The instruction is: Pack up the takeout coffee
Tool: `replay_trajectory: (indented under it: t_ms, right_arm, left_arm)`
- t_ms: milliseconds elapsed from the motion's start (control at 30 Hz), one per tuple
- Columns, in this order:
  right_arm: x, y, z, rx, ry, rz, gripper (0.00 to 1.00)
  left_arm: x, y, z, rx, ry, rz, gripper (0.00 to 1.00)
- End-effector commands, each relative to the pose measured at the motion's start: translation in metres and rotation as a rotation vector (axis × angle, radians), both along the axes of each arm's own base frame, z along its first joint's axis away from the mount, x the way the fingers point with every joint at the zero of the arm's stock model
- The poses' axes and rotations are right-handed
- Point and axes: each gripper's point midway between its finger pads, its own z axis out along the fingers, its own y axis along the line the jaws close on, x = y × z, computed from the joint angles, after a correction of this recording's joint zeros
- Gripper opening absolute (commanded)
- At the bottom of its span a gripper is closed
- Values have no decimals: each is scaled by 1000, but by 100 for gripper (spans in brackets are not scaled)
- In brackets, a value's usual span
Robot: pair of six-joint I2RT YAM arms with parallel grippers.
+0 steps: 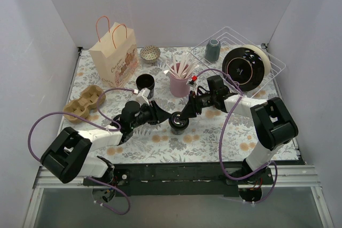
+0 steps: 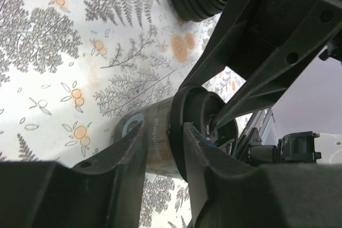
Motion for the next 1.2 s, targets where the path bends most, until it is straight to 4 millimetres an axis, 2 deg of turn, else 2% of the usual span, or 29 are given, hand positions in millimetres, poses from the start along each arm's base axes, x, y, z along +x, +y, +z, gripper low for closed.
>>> replay_trajectory:
  t_ms: [0, 67, 233, 400, 500, 567, 767, 933, 1167]
  right_arm:
    - [-13, -35, -90, -328, 52, -104, 12]
    - [-12, -34, -87, -325, 41, -105, 12]
    - [-10, -33, -86, -324, 43, -108, 12]
    - [-8, -31, -82, -308, 46, -116, 12]
    - [-6, -31, -83, -316, 47, -125, 11]
    - [-5, -31, -83, -316, 47, -131, 12]
    - [-6, -33, -87, -319, 40, -136, 11]
    - [-4, -35, -85, -324, 46, -161, 11]
    - [-4, -36, -86, -325, 43, -178, 11]
  left_arm:
    - [-49, 19, -60, 237, 211, -99, 36]
    - [-44, 15, -40, 248, 171, -120, 38]
    - [-43, 22, -36, 308, 164, -124, 40]
    - [-45, 19, -45, 321, 188, -150, 41]
    - [-50, 18, -53, 319, 217, -167, 37]
    - [-54, 23, -66, 353, 247, -145, 32]
    - [-73, 34, -100, 468, 338, -134, 27]
    - [-84, 34, -105, 529, 334, -126, 25]
    - [-101, 47, -120, 571, 367, -101, 22]
